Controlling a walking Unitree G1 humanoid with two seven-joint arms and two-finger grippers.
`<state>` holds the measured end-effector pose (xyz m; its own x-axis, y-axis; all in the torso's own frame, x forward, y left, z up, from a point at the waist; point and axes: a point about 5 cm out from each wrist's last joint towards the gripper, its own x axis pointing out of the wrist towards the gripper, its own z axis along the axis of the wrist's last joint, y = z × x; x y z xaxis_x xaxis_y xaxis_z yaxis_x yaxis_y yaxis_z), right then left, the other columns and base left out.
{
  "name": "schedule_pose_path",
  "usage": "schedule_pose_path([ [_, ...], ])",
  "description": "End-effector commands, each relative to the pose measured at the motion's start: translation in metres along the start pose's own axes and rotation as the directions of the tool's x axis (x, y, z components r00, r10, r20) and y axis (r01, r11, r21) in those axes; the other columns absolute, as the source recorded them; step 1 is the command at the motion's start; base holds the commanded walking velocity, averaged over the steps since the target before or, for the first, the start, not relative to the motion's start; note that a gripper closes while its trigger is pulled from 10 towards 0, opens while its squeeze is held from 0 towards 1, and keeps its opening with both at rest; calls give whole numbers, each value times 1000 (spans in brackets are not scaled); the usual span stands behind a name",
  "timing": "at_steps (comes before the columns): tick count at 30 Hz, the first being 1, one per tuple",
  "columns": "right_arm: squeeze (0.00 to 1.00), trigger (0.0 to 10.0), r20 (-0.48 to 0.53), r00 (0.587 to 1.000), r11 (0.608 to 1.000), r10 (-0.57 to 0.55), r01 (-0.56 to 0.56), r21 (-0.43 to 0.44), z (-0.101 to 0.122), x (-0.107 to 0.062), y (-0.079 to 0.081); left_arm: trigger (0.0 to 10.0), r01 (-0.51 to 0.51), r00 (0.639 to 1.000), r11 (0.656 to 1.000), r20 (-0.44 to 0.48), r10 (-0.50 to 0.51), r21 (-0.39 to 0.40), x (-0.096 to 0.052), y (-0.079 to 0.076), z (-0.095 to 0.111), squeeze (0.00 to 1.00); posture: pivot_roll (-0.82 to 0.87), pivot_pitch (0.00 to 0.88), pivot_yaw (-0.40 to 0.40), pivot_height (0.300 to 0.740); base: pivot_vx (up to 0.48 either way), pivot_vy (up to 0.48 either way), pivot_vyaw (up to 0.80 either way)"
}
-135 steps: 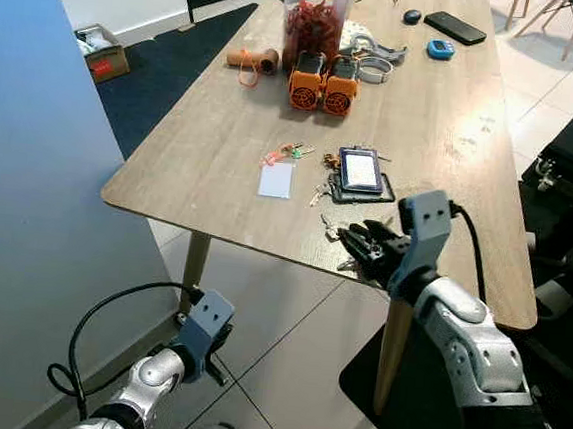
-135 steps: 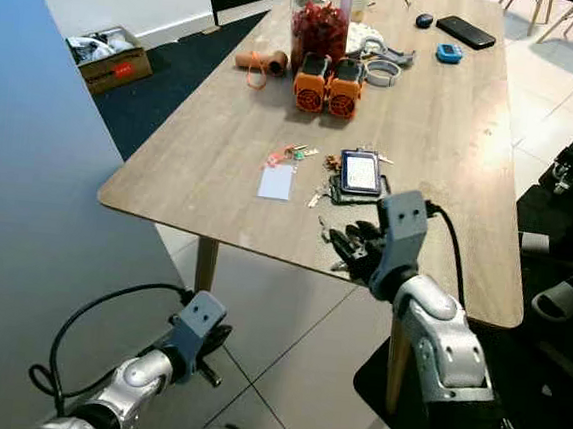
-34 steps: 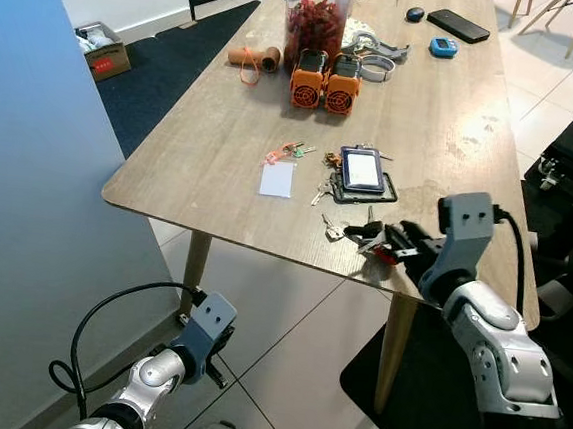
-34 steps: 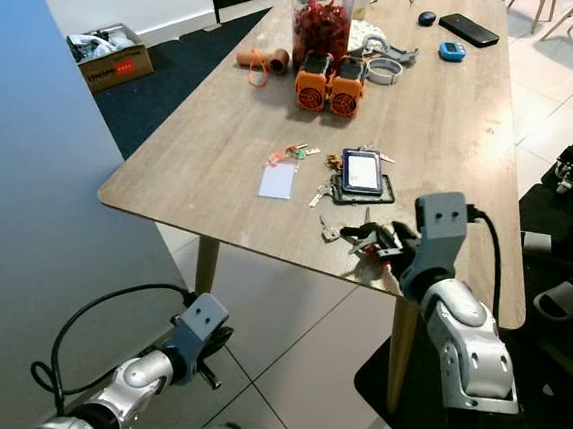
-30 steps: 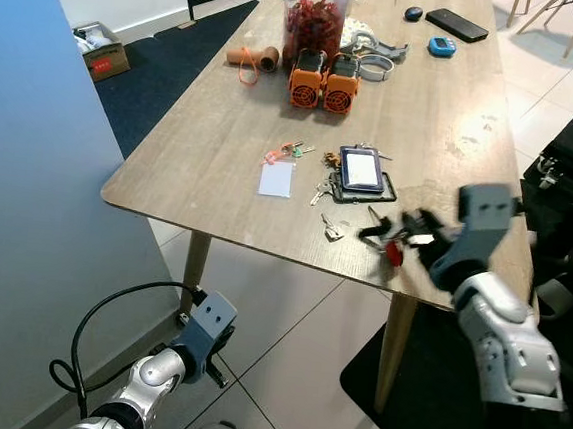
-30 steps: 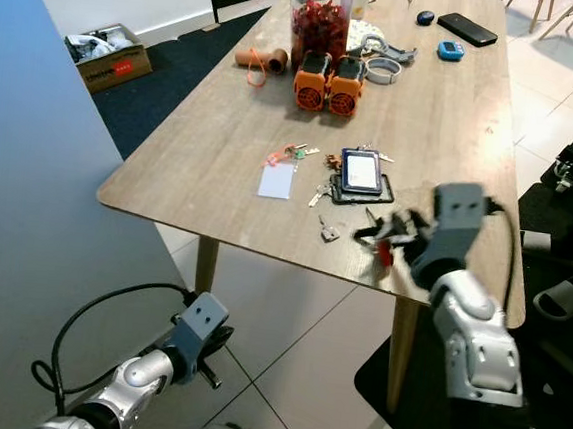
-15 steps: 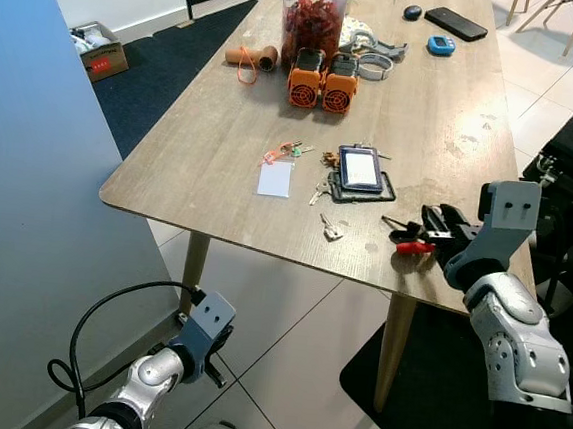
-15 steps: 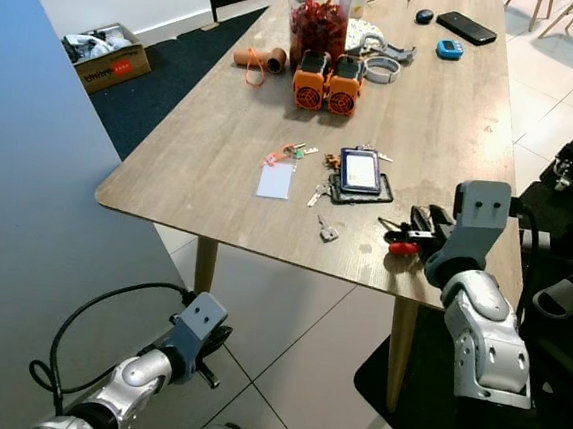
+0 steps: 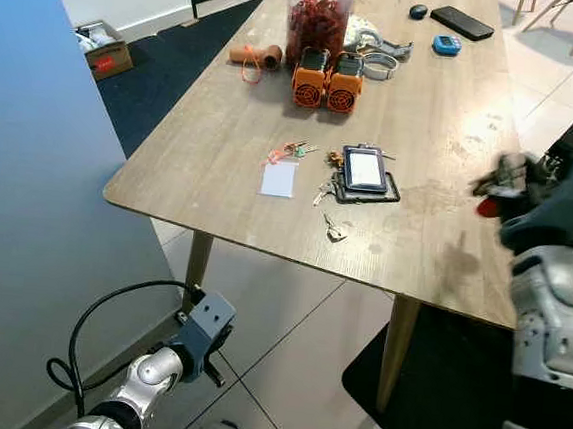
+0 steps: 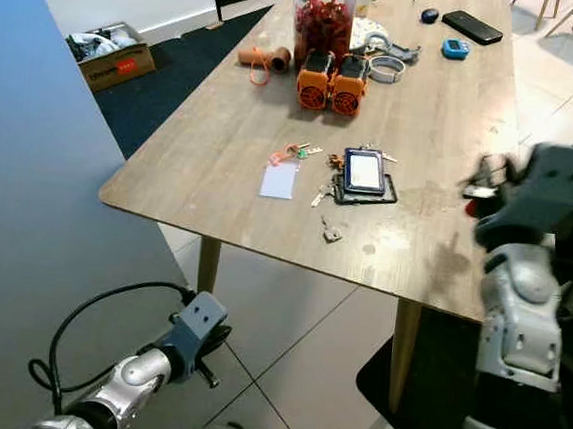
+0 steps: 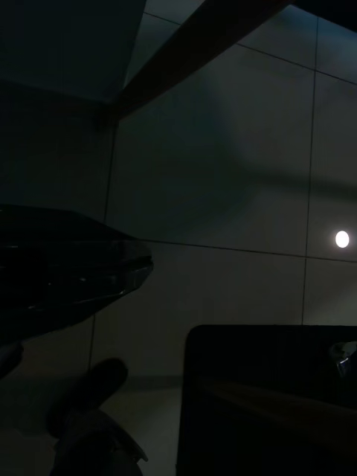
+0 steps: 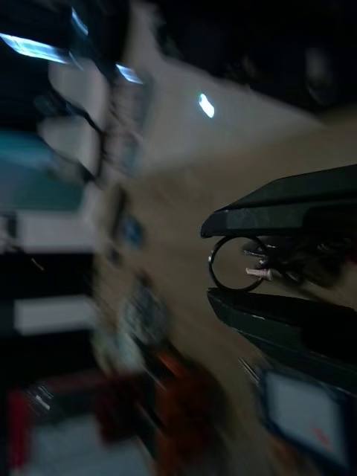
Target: Hang keys on a hook
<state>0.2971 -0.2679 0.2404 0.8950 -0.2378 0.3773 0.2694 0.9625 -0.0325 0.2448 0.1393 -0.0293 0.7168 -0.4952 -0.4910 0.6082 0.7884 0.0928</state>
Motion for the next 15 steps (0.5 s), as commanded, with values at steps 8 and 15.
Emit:
schedule_pose_path([
  [8,0,10000,86,994,997,-73,76,-27,11,-1,-8,10000,1,1000,1000,-21,-1,11,-5,3,-7,0,46,106,26,740,0,0,0],
  [15,0,10000,119,987,993,-108,112,-31,13,1,-13,10000,-7,1000,1000,-21,7,6,-5,4,-6,0,49,114,29,740,0,0,0],
])
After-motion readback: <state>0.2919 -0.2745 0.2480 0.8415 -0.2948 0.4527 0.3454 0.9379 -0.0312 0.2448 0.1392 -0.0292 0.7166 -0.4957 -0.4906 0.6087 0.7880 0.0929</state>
